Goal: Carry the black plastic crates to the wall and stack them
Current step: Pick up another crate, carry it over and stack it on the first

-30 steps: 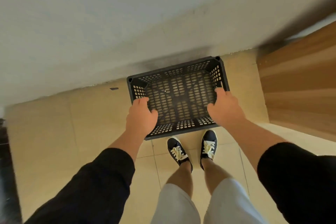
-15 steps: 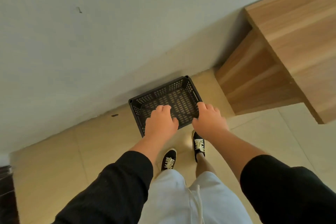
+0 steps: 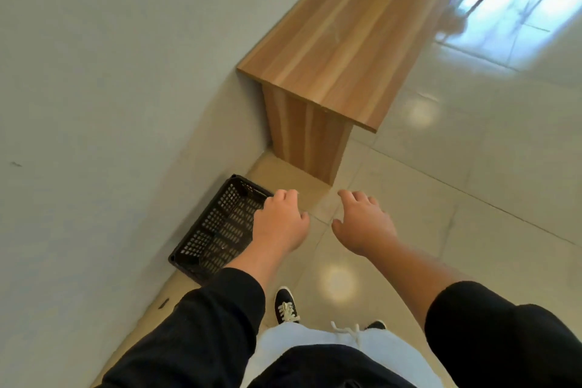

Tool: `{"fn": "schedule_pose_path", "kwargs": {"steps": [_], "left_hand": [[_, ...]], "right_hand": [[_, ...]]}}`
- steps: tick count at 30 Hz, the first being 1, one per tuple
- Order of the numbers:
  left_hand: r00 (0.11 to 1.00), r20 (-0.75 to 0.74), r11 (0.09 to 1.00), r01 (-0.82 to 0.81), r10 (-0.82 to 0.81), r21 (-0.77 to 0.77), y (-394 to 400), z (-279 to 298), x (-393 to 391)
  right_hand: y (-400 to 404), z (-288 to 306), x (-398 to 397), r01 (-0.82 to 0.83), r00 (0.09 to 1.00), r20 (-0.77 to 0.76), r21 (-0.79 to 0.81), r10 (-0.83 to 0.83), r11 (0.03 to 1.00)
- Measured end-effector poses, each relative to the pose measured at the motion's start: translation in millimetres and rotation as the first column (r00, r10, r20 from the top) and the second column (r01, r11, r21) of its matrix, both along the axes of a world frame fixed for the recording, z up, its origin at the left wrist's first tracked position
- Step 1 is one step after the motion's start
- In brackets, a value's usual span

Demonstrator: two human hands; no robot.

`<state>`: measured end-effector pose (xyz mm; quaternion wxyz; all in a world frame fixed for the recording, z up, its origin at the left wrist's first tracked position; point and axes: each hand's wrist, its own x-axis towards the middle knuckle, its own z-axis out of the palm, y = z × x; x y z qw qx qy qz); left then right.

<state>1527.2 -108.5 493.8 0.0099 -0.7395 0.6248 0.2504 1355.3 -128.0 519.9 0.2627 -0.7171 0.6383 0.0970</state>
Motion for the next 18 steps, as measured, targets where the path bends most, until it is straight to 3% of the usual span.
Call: {"fn": "schedule_pose_path", "kwargs": {"steps": [4,9,18], "left_hand": [[0.976,0.047,0.977,0.215,-0.214,-0.008,-12.5,23.2,-101.2],[0.88,0.063,0.882,0.471,-0.471,0.018,-6.6,36.8,-257.7],[0.59,0.088,0.592,0.806,-0.802,-0.012,18.8,59.6,-491.7]], "right_hand": [[21.3,19.1,-108.7,0.169,0.986,0.015,-0.056,-0.168,0.984],[73.3,36.0,-256.2,0.398,0.917,0.022,-0.084,-0.398,0.913],[161.7,49.1,-455.8,0.779,0.626,0.052,-0.103,-0.778,0.619]]}}
